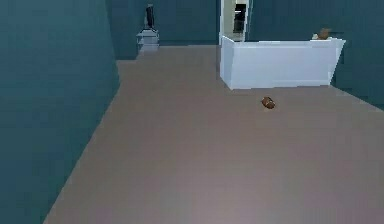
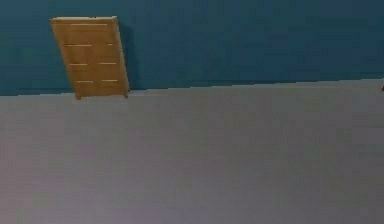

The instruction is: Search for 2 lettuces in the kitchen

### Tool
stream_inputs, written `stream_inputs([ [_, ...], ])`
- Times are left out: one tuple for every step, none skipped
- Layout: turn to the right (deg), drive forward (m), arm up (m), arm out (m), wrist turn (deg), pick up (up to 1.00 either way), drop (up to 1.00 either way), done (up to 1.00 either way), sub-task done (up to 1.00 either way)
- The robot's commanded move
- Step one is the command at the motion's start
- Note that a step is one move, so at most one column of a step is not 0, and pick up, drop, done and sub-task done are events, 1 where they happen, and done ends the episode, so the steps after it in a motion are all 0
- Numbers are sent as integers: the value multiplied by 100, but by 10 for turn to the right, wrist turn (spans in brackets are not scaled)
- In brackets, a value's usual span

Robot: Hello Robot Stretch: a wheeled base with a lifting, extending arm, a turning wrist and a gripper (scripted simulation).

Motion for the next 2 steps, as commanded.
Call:
stream_inputs([
  [30,0,0,0,0,0,0,0,0],
  [0,100,0,0,0,0,0,0,0],
])
